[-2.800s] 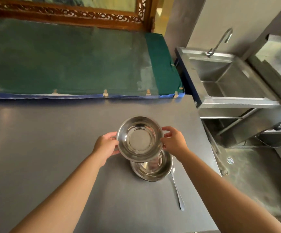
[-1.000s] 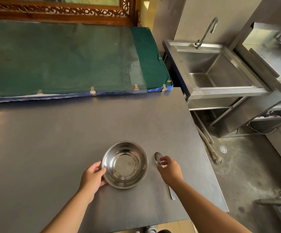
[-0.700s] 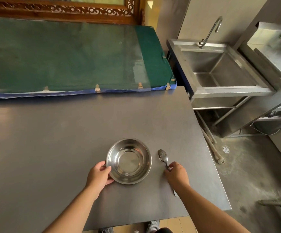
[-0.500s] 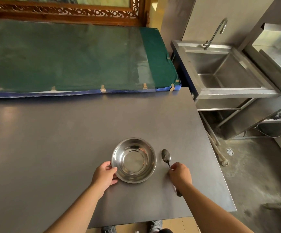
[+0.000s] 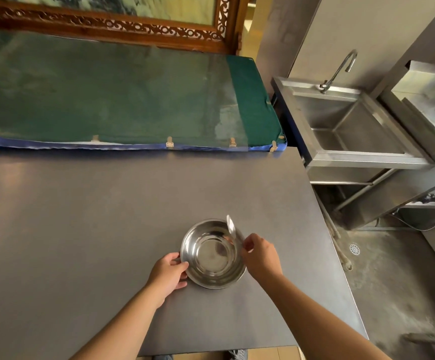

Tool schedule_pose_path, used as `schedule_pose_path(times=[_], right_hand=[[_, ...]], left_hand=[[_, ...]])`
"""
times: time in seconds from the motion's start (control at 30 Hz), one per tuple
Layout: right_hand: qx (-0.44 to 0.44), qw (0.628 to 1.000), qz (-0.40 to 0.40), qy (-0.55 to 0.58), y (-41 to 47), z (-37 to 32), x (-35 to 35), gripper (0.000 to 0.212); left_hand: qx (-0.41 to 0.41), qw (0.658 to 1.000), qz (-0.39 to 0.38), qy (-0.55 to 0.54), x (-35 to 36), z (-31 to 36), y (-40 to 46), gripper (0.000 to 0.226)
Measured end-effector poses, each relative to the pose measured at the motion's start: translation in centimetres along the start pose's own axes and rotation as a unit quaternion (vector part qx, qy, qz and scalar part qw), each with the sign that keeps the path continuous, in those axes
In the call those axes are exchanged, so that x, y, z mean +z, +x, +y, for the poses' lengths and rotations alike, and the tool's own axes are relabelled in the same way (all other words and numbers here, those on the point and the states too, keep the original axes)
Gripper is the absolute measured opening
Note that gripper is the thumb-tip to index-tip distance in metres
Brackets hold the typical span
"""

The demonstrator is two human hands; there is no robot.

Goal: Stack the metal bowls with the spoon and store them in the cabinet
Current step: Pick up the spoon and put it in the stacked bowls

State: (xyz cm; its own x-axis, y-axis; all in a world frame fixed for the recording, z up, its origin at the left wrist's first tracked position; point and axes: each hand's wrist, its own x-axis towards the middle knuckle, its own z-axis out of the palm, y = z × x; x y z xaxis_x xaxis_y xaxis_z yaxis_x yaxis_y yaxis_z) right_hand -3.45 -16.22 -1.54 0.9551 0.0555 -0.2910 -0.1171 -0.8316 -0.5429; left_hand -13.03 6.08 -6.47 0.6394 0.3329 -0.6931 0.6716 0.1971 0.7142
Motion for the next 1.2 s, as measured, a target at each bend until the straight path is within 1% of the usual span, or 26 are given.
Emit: schedule_pose_path(times=[0.17,0.3,0.4,0.57,0.7,0.83,0.9,1.1,1.2], right_hand=[[-0.061,0.994,-0.056,-0.068,-0.3,-2.6,2.3,0.008],[-0.075,0.987,-0.087,-0.115,-0.2,-2.7,3.9,0.013],[-0.086,0.983,-0.090,-0.138,-0.2,-2.4,4.6,0.019],[-0.097,0.975,-0.088,-0.179,-0.4,-2.0,5.0,0.012],[-0.102,0.971,-0.088,-0.197,-0.4,-1.7,5.0,0.013],[-0.099,0.974,-0.101,-0.180,0.0,-1.7,4.4,0.018],[-0.085,0.978,-0.100,-0.160,0.4,-1.7,3.8,0.022],[-0.057,0.994,-0.037,-0.085,1.6,-1.3,1.3,0.021],[0.005,0.999,-0.038,-0.037,2.2,-0.7,0.5,0.035]], left_hand=[[-0.010,1.000,-0.022,-0.013,-0.6,0.0,0.2,0.028],[-0.010,0.999,-0.026,-0.023,-1.2,0.4,0.1,0.034],[-0.005,0.999,-0.027,-0.027,-1.4,0.7,-0.1,0.033],[0.000,0.999,-0.029,-0.031,-1.2,1.2,-0.3,0.026],[-0.002,0.999,-0.027,-0.036,-1.1,1.3,-0.5,0.022],[-0.019,0.998,-0.020,-0.050,-1.0,1.6,-0.4,0.019],[-0.025,0.998,-0.016,-0.046,-0.8,1.8,-0.4,0.024],[-0.019,1.000,0.005,-0.024,-0.4,3.1,-0.1,0.034],[-0.022,1.000,0.008,-0.019,-0.1,3.7,0.2,0.040]])
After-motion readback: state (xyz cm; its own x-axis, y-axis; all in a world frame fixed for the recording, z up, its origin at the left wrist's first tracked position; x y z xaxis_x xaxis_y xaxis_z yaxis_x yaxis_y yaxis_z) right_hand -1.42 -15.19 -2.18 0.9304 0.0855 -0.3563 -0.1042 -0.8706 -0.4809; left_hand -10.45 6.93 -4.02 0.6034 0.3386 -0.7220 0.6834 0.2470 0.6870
